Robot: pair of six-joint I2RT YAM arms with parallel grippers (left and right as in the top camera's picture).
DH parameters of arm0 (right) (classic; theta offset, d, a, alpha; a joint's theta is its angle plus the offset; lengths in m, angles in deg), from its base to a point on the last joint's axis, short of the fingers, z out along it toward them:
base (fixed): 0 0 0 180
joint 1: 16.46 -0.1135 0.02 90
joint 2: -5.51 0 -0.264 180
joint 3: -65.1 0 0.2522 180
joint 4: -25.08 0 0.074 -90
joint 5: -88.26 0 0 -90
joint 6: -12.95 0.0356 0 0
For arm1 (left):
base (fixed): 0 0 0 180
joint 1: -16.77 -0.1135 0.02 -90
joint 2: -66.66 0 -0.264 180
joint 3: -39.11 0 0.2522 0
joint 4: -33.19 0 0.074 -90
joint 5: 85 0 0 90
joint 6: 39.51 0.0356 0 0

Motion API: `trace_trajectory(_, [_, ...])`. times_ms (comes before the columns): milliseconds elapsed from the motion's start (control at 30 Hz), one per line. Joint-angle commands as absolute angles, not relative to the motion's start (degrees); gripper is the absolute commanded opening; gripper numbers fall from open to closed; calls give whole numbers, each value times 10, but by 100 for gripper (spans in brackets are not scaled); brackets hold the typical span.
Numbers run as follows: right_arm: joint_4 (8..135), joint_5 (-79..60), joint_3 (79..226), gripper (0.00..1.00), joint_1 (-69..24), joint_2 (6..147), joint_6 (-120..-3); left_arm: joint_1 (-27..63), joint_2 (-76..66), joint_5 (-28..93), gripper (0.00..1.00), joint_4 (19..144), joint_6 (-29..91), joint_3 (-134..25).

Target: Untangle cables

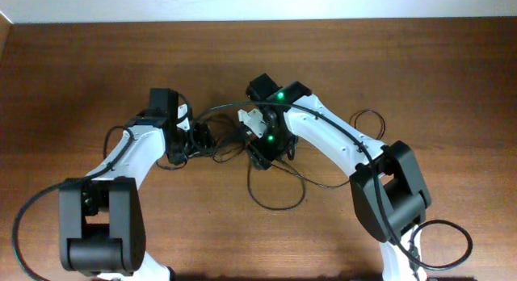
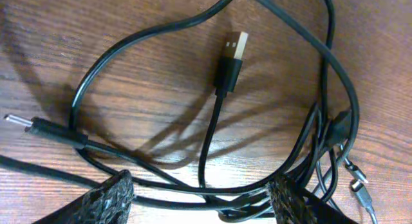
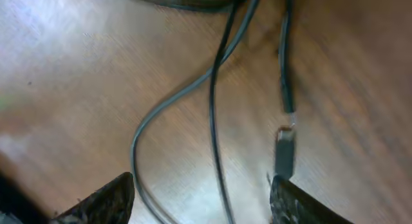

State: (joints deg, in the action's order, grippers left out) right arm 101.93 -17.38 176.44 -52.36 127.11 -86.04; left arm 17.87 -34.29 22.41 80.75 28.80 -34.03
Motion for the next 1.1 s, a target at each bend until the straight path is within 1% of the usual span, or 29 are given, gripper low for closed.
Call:
trace_trajectory(0, [1014,-156,1758,58,-528,1280,-863,179,-350,230,68,804,280,-347])
trace_trajectory(33, [1014,-156,1757,54,-528,1280,-862,179,-350,230,67,804,280,-347])
trace_trajectory(133, [999,-156,1734,51,-528,1280,-863,179,-350,231,66,801,278,-347])
trace_trajectory(233, [968,-156,1704,51,-528,1280,-862,179,-350,231,66,802,278,-347])
trace_trajectory(267, [964,-156,1701,41,-528,1280,-862,179,-350,231,66,801,278,-347])
trace_trajectory(400, [964,-156,1701,41,-528,1280,-862,179,-350,231,66,801,278,-347])
trace_trajectory(433, [964,-157,1701,35,-528,1280,-862,179,-350,231,66,800,278,-347])
trace_trajectory(467, [964,-162,1701,13,-528,1280,-862,179,-350,231,65,800,278,-347])
trace_trajectory(500, [964,-165,1701,4,-528,1280,-862,179,-350,231,66,800,278,-347])
trace_trajectory(633, [971,-167,1701,4,-528,1280,-860,179,-350,231,64,800,278,-347])
trace_trajectory(700, [1011,-179,1730,4,-523,1276,-863,179,-350,231,63,800,278,-347])
trace_trajectory(733, [1034,-211,1752,4,-519,1265,-891,179,-350,230,60,799,278,-347])
trace_trajectory(767, [1048,-255,1773,4,-516,1244,-926,179,-350,230,49,795,278,-347])
trace_trajectory(800, [1060,-274,1790,4,-516,1226,-945,179,-350,230,44,793,278,-347])
trace_trajectory(833, [1063,-284,1800,4,-517,1204,-947,179,-350,230,41,793,278,-347])
trace_trajectory(867, [1062,-299,1803,4,-517,1181,-947,179,-350,230,42,793,278,-347])
trace_trajectory(900, [1062,-308,1803,4,-517,1164,-947,179,-350,230,46,793,278,-347])
trace_trajectory(933, [1063,-311,1803,4,-517,1147,-947,179,-350,230,59,793,278,-347])
trace_trajectory(967, [1069,-311,1803,4,-517,1121,-947,179,-350,231,69,794,279,-347])
trace_trajectory(1000, [1077,-310,1803,4,-516,1110,-947,177,-349,237,75,798,288,-348])
trace_trajectory(1067, [1118,-290,1803,4,-516,1091,-965,167,-337,269,78,827,338,-365])
